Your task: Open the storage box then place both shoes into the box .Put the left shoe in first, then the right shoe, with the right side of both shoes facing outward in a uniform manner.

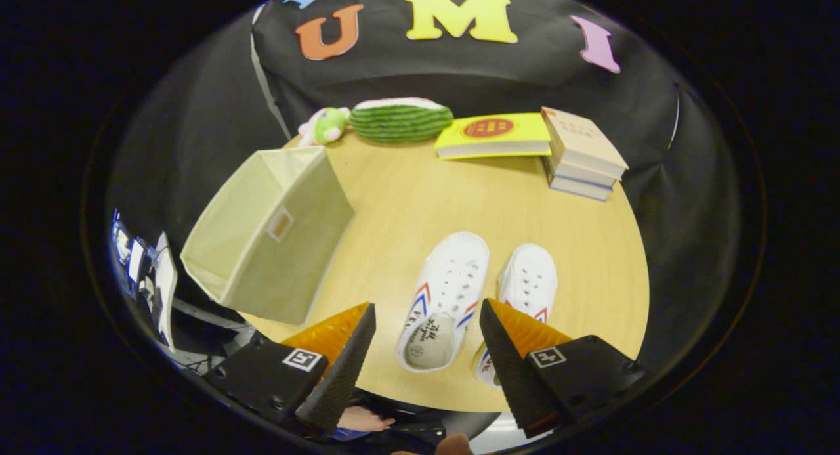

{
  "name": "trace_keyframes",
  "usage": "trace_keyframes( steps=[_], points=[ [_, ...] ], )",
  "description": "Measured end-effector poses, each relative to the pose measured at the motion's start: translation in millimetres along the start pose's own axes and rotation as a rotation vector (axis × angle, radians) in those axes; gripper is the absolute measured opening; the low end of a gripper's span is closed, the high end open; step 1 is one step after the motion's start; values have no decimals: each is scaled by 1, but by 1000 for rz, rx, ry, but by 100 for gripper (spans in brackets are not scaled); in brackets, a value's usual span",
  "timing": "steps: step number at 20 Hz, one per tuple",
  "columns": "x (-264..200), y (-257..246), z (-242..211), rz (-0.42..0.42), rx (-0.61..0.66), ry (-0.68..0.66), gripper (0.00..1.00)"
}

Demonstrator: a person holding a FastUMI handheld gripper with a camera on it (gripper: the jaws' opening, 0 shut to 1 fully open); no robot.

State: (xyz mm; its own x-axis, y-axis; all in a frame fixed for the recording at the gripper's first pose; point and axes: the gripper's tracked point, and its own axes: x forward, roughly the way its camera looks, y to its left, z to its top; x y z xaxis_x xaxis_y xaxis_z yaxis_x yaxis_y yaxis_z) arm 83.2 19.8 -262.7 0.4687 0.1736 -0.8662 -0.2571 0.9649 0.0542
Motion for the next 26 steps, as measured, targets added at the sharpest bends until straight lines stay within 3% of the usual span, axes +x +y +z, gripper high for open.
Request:
trace_keyframes(
  steps=[6, 10, 14, 15, 19, 23, 26],
  points=[
    [43, -16, -36, 13, 73, 180, 97],
    [68, -19, -45, 28, 141, 247, 82],
    [81, -11, -47, 93, 267, 275, 50],
    [84, -10, -47, 96, 290, 267, 36],
    [78, -9, -44, 87, 355, 235, 7],
    [66, 6, -40, 162, 472, 217, 6],
    [51, 10, -34, 166, 487, 193, 6]
  ],
)
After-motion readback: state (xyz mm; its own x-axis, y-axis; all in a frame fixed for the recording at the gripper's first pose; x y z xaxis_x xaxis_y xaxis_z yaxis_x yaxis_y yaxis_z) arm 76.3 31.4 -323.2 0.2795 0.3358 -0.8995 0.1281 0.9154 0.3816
